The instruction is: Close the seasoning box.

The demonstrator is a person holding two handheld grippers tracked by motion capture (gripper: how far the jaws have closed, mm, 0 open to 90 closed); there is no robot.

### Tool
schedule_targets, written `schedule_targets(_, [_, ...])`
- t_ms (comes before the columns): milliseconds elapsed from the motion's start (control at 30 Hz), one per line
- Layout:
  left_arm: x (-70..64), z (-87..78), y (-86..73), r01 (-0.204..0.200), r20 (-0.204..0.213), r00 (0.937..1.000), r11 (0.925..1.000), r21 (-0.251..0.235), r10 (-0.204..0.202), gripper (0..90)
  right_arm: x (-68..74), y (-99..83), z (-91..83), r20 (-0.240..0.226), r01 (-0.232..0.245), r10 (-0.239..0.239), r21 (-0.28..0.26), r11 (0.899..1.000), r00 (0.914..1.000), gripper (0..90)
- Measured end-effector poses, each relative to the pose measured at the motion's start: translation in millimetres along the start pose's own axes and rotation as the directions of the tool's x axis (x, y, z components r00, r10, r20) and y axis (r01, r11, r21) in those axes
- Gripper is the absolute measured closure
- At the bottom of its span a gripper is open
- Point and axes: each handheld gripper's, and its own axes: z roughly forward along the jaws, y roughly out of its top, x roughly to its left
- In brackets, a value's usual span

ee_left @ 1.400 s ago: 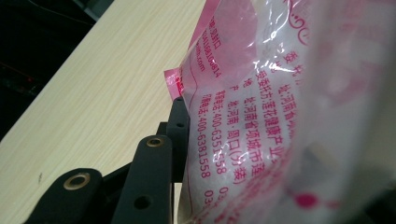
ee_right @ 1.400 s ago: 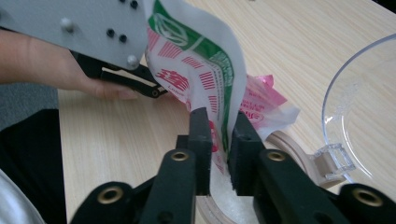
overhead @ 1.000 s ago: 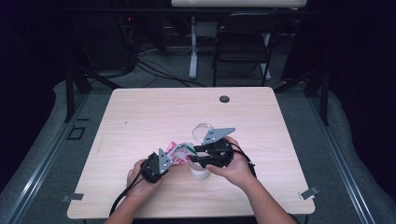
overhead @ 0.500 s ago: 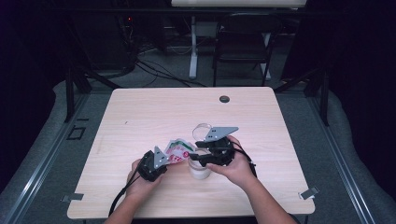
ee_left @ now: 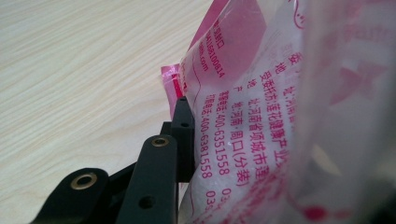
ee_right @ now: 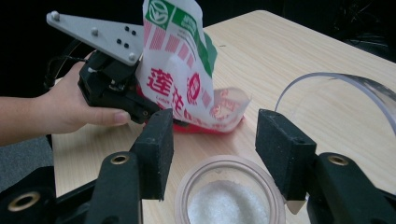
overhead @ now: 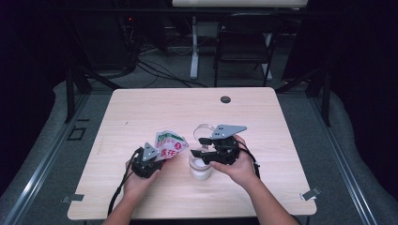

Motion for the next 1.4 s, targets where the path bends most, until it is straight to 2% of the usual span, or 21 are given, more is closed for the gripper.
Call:
schedule_targets(200, [12.6,-9.7,-0.9,0.050,-0.042,0.9978,0.9983,-0.029,-0.052,73.8,0.2,-0.3,1.3,0.002,0.000,0.000,0.010,1.000,1.0000,46.9])
schedule_targets(300, [22.4,-16.4,-3.0,0.085,-0.072,0.9936,0.9956,-0.041,-0.087,73.7,0.4,-0.2,1.7,0.000,0.001,-0.001,0.011,1.000,1.0000,46.8])
schedule_targets(400, [32.4,-24.0,-5.3,0.111,-0.116,0.9865,0.9926,-0.050,-0.116,73.7,0.3,-0.1,2.3,0.000,0.004,-0.004,0.017,1.000,1.0000,46.7])
schedule_targets(467, [39.6,-29.5,-7.7,0.130,-0.155,0.9781,0.9897,-0.059,-0.138,73.6,0.4,0.2,2.9,-0.002,0.004,-0.004,0.015,1.000,1.0000,46.8])
schedule_targets(500, [44.0,-32.8,-9.7,0.145,-0.179,0.9719,0.9876,-0.060,-0.153,73.6,0.4,0.5,3.0,-0.002,0.006,-0.006,0.016,1.000,1.0000,46.8])
schedule_targets(600, [54.8,-39.9,-15.2,0.172,-0.221,0.9584,0.9833,-0.059,-0.181,73.6,0.0,1.1,4.6,-0.007,0.005,-0.005,0.020,1.000,1.0000,46.7])
schedule_targets(633, [54.8,-39.9,-15.2,0.172,-0.221,0.9584,0.9833,-0.059,-0.181,73.6,0.1,1.3,5.1,-0.007,0.006,-0.006,0.020,1.000,1.0000,46.7])
schedule_targets(667, [63.1,-45.3,-20.0,0.200,-0.257,0.9434,0.9777,-0.065,-0.210,73.6,0.2,1.5,6.4,-0.009,0.005,-0.005,0.018,1.000,1.0000,46.7])
schedule_targets(767, [72.8,-50.4,-26.1,0.225,-0.299,0.9256,0.9725,-0.058,-0.232,73.5,0.0,2.4,9.0,-0.013,0.007,-0.007,0.021,1.000,0.9999,46.7])
schedule_targets(800, [76.7,-52.2,-29.3,0.234,-0.319,0.9173,0.9708,-0.053,-0.238,73.5,0.0,2.6,9.8,-0.014,0.007,-0.007,0.020,1.000,0.9999,46.8])
schedule_targets(900, [85.9,-54.7,-37.0,0.285,-0.333,0.8985,0.9572,-0.052,-0.285,73.4,-0.6,4.0,12.0,-0.020,0.010,-0.010,0.023,1.000,0.9998,46.8])
schedule_targets(1000, [94.1,-57.5,-44.7,0.328,-0.361,0.8748,0.9434,-0.052,-0.324,73.2,-0.1,5.4,14.0,-0.027,0.009,-0.009,0.017,1.000,0.9996,46.9])
schedule_targets(1100, [99.8,-58.9,-51.1,0.360,-0.379,0.8569,0.9317,-0.045,-0.350,72.8,0.0,6.8,15.3,-0.032,0.018,-0.018,0.023,1.000,0.9993,46.9])
schedule_targets(1200, [103.0,-57.9,-55.4,0.384,-0.392,0.8443,0.9227,-0.032,-0.365,72.6,0.6,7.8,16.8,-0.040,0.016,-0.015,0.017,1.000,0.9991,46.9])
schedule_targets(1300, [103.9,-57.3,-56.8,0.392,-0.395,0.8413,0.9197,-0.025,-0.369,72.0,0.4,8.3,17.5,-0.041,0.019,-0.019,0.017,1.000,0.9990,46.9])
schedule_targets(1400, [103.2,-56.9,-56.8,0.389,-0.396,0.8424,0.9209,-0.021,-0.365,71.2,0.1,8.2,18.3,-0.041,0.016,-0.016,0.016,1.000,0.9990,46.9])
